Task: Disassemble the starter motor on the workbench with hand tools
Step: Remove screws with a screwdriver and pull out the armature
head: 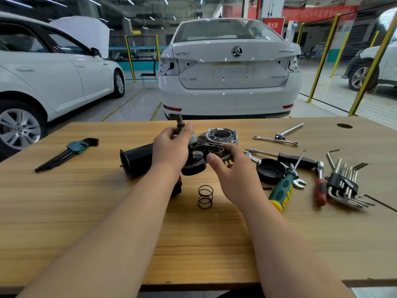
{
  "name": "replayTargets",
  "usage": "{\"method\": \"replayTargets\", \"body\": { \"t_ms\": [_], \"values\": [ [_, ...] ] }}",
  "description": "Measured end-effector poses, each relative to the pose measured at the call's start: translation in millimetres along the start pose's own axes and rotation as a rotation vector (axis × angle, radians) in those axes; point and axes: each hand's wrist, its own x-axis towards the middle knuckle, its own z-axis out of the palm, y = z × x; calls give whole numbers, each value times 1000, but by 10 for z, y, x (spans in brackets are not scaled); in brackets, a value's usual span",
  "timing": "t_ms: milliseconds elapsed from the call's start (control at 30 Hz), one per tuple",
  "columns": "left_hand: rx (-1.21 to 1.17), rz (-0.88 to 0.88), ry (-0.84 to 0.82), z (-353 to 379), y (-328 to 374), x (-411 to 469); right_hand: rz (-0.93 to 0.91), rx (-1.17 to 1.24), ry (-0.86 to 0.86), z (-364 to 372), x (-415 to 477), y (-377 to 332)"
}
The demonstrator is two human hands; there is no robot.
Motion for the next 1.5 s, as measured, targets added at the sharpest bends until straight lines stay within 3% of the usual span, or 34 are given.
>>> {"method": "replayTargets", "body": {
  "t_ms": [367,567,700,1000,1133,1233,1367,1500],
  "values": [
    [-11,5,12,83,-94,30,92,-118,-67,-72,-9,105],
    [-211,-212,61,2,-39,89,64,49,-22,-82,-12,59],
    [-89,-135,11,-2,-65,39,66,68,-70,-76,-26,8],
    [251,-69,-233,-92,-129,120,108,-267,-269,-143,44,43],
    [341,-59,-329,-192,-119,189,156,-495,-279,-182,56,16],
    [436,-6,-413,-210,-121,177,156,-613,-181,-245,72,-35],
    [751,72,-543,-190,-103,153,10,-331,-133,-252,193,-138],
    [927,36,-656,-246,-94,199,88,96,1,-277,195,-70]
  ]
}}
